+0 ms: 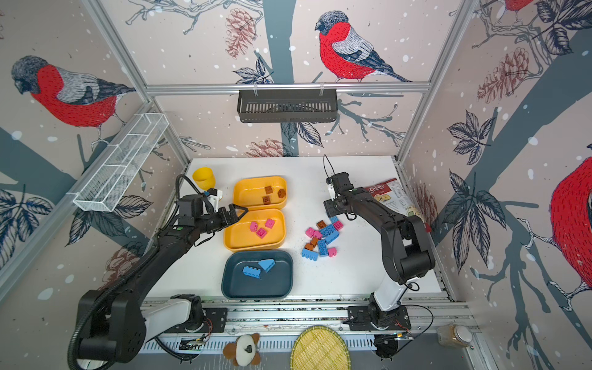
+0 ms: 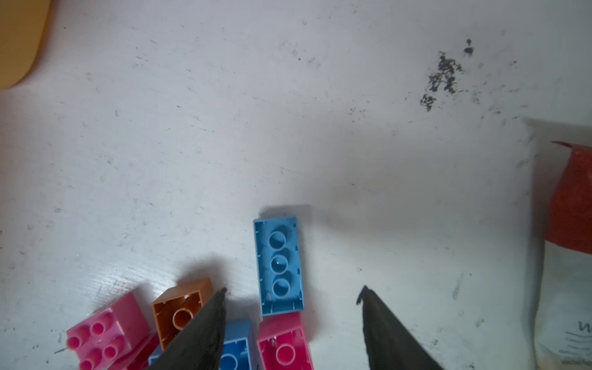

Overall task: Sort the legos into containers by color
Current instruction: Pick up the lego from the middle-right of the table.

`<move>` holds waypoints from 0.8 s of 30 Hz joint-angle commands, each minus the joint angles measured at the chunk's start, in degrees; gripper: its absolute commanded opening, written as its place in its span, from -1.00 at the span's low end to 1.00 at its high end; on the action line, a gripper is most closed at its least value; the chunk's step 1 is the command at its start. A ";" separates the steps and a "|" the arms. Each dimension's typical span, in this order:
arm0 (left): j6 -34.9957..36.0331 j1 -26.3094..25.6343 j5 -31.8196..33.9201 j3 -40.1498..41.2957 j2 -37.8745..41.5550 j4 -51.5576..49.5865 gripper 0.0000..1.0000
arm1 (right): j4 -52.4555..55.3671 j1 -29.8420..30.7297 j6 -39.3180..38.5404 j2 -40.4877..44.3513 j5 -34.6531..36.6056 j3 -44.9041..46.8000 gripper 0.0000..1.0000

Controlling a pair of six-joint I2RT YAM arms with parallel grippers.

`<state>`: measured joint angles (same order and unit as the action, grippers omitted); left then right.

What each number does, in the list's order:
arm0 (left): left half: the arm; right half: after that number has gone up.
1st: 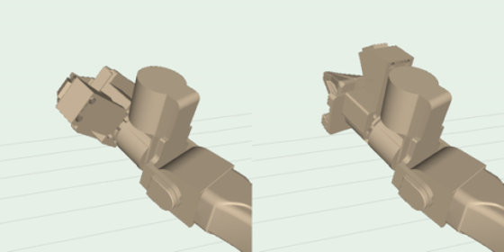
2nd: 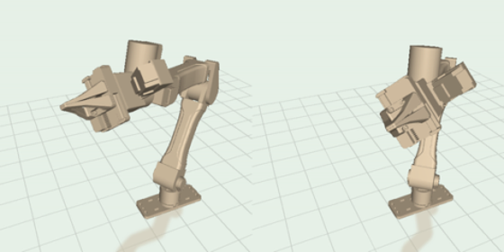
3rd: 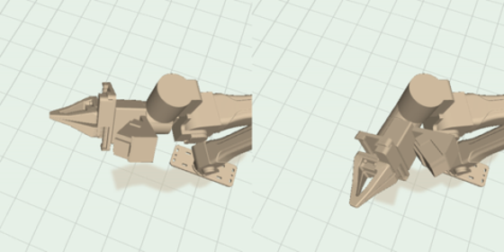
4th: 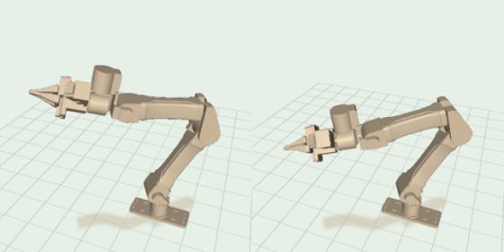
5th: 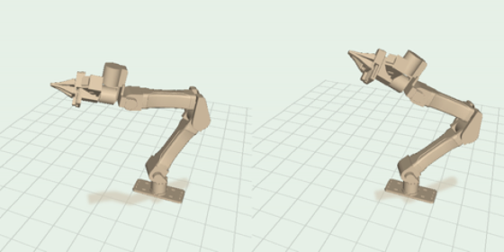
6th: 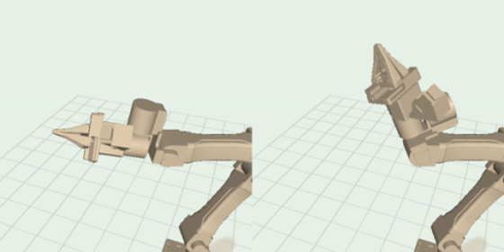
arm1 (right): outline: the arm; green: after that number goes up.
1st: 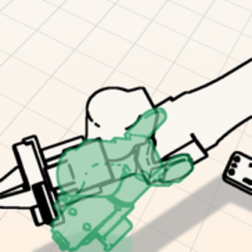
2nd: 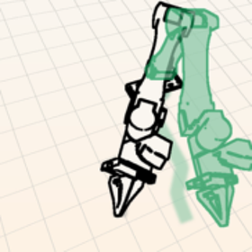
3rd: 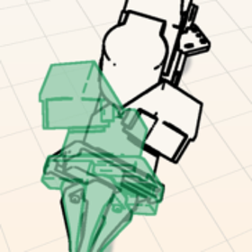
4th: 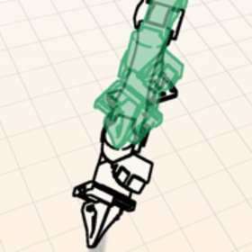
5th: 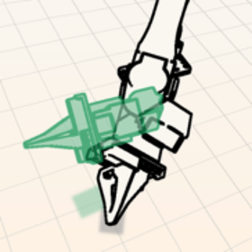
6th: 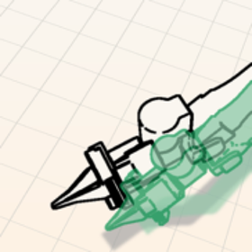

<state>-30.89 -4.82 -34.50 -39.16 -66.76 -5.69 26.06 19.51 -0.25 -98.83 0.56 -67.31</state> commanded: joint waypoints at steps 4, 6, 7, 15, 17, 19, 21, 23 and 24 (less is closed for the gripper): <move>-0.66 -0.45 -1.09 -0.53 0.12 1.76 0.94 | -0.29 -0.24 -0.80 -4.70 0.61 -2.07 0.33; -0.62 -0.46 -1.01 -0.66 0.13 1.65 0.94 | -0.26 -0.25 -1.14 -5.90 1.15 -2.24 0.31; -0.62 -0.45 -0.98 -0.62 0.16 1.64 0.94 | -0.36 -0.34 -1.24 -6.59 1.06 -2.38 0.31; -0.52 -0.63 -0.70 -0.79 -0.18 1.50 0.94 | -0.62 -0.42 -1.42 -9.35 0.45 -2.21 0.14; -0.40 -0.63 -0.64 -0.86 -0.22 1.34 0.94 | -0.82 -0.43 -1.42 -9.80 -0.32 -2.03 0.13; -0.45 -0.62 -0.52 -0.84 -0.30 1.38 0.94 | -0.86 -0.45 -1.29 -10.22 -0.87 -2.00 0.07; -0.42 -0.63 -0.39 -0.88 -0.22 1.34 0.94 | -0.91 -0.44 -1.17 -10.49 -1.25 -1.95 -0.03; -0.35 -0.63 -0.37 -0.84 -0.21 1.21 0.94 | -0.77 -0.63 -1.15 -10.72 -1.95 -2.04 -0.17; -0.23 -0.63 -0.38 -0.85 -0.21 1.10 0.94 | -0.68 -0.69 -1.11 -10.77 -2.09 -1.96 -0.22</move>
<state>-31.51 -5.37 -34.50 -39.51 -67.00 -5.34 25.28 19.03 -1.52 -109.21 -0.54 -69.32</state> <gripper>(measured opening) 0.969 0.393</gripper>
